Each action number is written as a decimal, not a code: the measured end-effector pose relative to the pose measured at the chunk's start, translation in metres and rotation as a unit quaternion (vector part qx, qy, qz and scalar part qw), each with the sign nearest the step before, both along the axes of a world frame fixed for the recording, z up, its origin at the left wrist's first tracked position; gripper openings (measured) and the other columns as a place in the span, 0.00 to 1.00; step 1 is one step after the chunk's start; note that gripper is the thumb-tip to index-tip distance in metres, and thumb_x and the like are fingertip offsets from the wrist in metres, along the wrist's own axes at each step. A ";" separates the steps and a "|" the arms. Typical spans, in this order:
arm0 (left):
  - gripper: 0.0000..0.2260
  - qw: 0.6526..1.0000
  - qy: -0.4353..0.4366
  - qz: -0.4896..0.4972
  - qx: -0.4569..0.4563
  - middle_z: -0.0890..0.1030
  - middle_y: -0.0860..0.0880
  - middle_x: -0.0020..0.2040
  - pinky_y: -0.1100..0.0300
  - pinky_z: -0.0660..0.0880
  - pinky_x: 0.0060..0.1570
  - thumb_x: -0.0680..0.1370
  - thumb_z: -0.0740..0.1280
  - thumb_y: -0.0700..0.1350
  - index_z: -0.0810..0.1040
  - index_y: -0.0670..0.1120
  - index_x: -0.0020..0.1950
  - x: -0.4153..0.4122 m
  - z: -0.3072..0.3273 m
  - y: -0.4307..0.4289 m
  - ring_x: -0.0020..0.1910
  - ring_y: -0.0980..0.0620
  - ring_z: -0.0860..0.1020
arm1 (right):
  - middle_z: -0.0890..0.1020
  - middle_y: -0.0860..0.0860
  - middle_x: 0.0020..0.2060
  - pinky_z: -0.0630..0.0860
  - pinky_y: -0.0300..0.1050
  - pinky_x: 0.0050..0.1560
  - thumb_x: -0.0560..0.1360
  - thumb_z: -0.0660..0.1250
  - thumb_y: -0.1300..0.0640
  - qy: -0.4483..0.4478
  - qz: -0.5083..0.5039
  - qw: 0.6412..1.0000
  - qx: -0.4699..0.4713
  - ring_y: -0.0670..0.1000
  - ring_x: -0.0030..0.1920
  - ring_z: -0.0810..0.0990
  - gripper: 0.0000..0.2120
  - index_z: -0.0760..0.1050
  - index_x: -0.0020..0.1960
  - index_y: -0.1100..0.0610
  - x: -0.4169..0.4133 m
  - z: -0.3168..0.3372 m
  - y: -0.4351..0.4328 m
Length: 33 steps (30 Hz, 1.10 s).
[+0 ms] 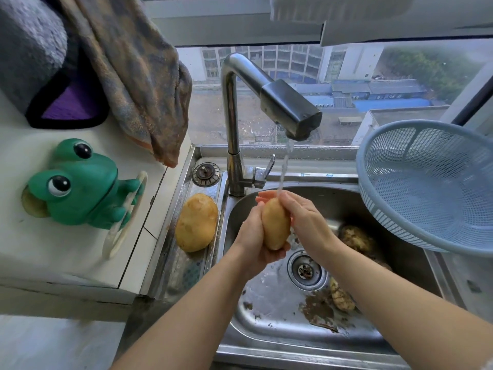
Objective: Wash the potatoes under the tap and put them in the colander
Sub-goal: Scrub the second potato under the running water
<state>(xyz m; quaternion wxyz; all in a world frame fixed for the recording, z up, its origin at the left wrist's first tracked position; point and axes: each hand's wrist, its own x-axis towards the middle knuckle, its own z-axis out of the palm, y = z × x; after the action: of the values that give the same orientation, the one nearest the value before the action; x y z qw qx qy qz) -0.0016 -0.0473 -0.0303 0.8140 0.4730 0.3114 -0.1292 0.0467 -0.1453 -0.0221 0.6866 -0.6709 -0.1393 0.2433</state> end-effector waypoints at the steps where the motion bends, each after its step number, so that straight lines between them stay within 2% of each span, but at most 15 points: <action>1: 0.22 1.000 0.007 0.001 -0.005 0.77 0.43 0.36 0.62 0.70 0.27 0.82 0.52 0.58 0.78 0.43 0.49 0.001 0.001 0.003 0.26 0.50 0.74 | 0.85 0.52 0.50 0.76 0.35 0.51 0.83 0.53 0.54 0.000 0.004 1.000 -0.012 0.47 0.54 0.82 0.18 0.82 0.53 0.57 0.002 0.000 0.003; 4: 0.21 0.999 0.028 -0.026 -0.026 0.77 0.45 0.32 0.63 0.69 0.28 0.81 0.54 0.54 0.79 0.43 0.38 0.003 0.008 0.013 0.26 0.51 0.74 | 0.86 0.52 0.45 0.75 0.32 0.43 0.83 0.52 0.46 0.015 0.022 0.999 -0.041 0.45 0.46 0.83 0.24 0.82 0.52 0.58 0.005 0.005 0.014; 7: 0.25 0.995 0.047 -0.059 -0.065 0.77 0.45 0.30 0.65 0.71 0.24 0.79 0.56 0.56 0.83 0.44 0.32 0.002 0.013 0.019 0.28 0.51 0.74 | 0.85 0.47 0.48 0.77 0.38 0.53 0.73 0.65 0.42 -0.062 0.023 0.997 -0.041 0.42 0.51 0.82 0.19 0.81 0.56 0.53 0.001 0.004 0.019; 9: 0.22 0.994 0.058 -0.074 -0.061 0.78 0.46 0.31 0.65 0.72 0.24 0.79 0.58 0.56 0.83 0.45 0.36 0.005 0.017 0.020 0.30 0.52 0.74 | 0.84 0.45 0.47 0.77 0.35 0.52 0.68 0.70 0.44 -0.112 0.017 0.992 -0.054 0.40 0.50 0.81 0.17 0.80 0.54 0.49 0.000 0.004 0.018; 11: 0.16 0.994 0.067 -0.071 -0.051 0.79 0.46 0.32 0.65 0.74 0.25 0.79 0.61 0.55 0.80 0.45 0.44 0.013 0.022 0.017 0.30 0.52 0.77 | 0.85 0.49 0.46 0.78 0.34 0.48 0.66 0.70 0.43 -0.108 -0.017 0.993 -0.052 0.41 0.48 0.82 0.14 0.79 0.49 0.47 0.003 0.005 0.015; 13: 0.12 0.996 0.071 -0.049 -0.036 0.82 0.46 0.37 0.63 0.77 0.29 0.79 0.63 0.53 0.79 0.46 0.50 0.024 0.023 0.009 0.34 0.51 0.81 | 0.86 0.51 0.43 0.79 0.39 0.48 0.66 0.69 0.42 -0.081 -0.081 0.993 -0.036 0.44 0.45 0.83 0.15 0.79 0.47 0.50 0.009 0.003 0.010; 15: 0.10 0.997 0.063 -0.042 -0.018 0.83 0.45 0.46 0.58 0.79 0.36 0.79 0.64 0.51 0.79 0.48 0.56 0.036 0.027 -0.001 0.44 0.48 0.82 | 0.86 0.51 0.41 0.80 0.48 0.52 0.68 0.69 0.42 -0.022 -0.148 0.989 -0.010 0.50 0.45 0.84 0.15 0.79 0.45 0.53 0.014 0.001 0.008; 18: 0.08 0.996 0.078 -0.029 0.041 0.81 0.41 0.51 0.52 0.78 0.45 0.80 0.62 0.47 0.78 0.45 0.51 0.048 0.036 -0.015 0.49 0.45 0.78 | 0.85 0.52 0.37 0.79 0.53 0.51 0.76 0.66 0.44 0.148 -0.233 0.958 0.078 0.55 0.46 0.83 0.16 0.79 0.46 0.57 0.018 0.001 0.006; 21: 0.07 0.990 0.046 0.021 0.133 0.80 0.39 0.55 0.45 0.76 0.58 0.74 0.61 0.46 0.79 0.49 0.44 0.063 0.025 -0.023 0.56 0.40 0.78 | 0.85 0.57 0.46 0.79 0.54 0.53 0.77 0.63 0.41 0.273 -0.252 0.920 0.129 0.58 0.52 0.83 0.19 0.78 0.47 0.58 0.022 0.004 0.001; 23: 0.09 0.978 0.001 0.028 0.205 0.80 0.42 0.57 0.43 0.74 0.61 0.68 0.59 0.47 0.77 0.53 0.45 0.064 0.017 -0.024 0.59 0.40 0.77 | 0.83 0.61 0.52 0.78 0.56 0.56 0.77 0.61 0.38 0.332 -0.237 0.904 0.131 0.61 0.55 0.82 0.23 0.79 0.49 0.59 0.022 0.007 -0.003; 24: 0.09 0.976 -0.017 0.024 0.216 0.80 0.44 0.57 0.44 0.74 0.62 0.70 0.59 0.46 0.76 0.54 0.46 0.061 0.014 -0.023 0.59 0.42 0.77 | 0.83 0.62 0.53 0.78 0.56 0.54 0.77 0.59 0.37 0.348 -0.224 0.902 0.124 0.61 0.55 0.81 0.26 0.79 0.51 0.59 0.022 0.010 -0.004; 27: 0.09 0.980 -0.063 0.042 0.187 0.81 0.48 0.54 0.48 0.76 0.59 0.80 0.59 0.43 0.77 0.55 0.48 0.038 0.015 -0.019 0.56 0.49 0.78 | 0.83 0.62 0.52 0.79 0.55 0.48 0.77 0.56 0.34 0.364 -0.172 0.912 0.077 0.60 0.53 0.82 0.32 0.79 0.55 0.62 0.022 0.015 -0.004; 30: 0.13 0.992 -0.054 0.046 0.106 0.79 0.47 0.48 0.54 0.77 0.40 0.82 0.54 0.45 0.78 0.50 0.56 0.018 0.006 -0.007 0.48 0.50 0.76 | 0.85 0.61 0.46 0.79 0.54 0.45 0.79 0.52 0.36 0.372 -0.096 0.923 0.035 0.59 0.48 0.83 0.32 0.80 0.52 0.62 0.019 0.018 0.000; 31: 0.14 0.995 -0.037 0.057 0.069 0.79 0.47 0.46 0.55 0.78 0.38 0.82 0.54 0.46 0.78 0.49 0.59 0.013 0.004 -0.002 0.46 0.50 0.77 | 0.84 0.61 0.45 0.79 0.54 0.46 0.80 0.51 0.37 0.378 -0.063 0.923 0.029 0.58 0.47 0.83 0.32 0.80 0.52 0.63 0.017 0.019 0.002; 33: 0.16 0.998 -0.018 0.067 0.008 0.83 0.44 0.50 0.48 0.80 0.48 0.82 0.55 0.50 0.79 0.48 0.61 0.005 0.004 0.006 0.52 0.45 0.80 | 0.82 0.60 0.49 0.78 0.54 0.50 0.82 0.50 0.43 0.392 -0.005 0.919 0.039 0.57 0.49 0.81 0.26 0.77 0.55 0.63 0.012 0.023 0.007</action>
<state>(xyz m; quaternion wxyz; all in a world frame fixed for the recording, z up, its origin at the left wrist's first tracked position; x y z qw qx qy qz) 0.0029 -0.0416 -0.0262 0.8227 0.4598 0.3282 -0.0633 0.0586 -0.1384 0.0006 0.7130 -0.4951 0.1355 0.4776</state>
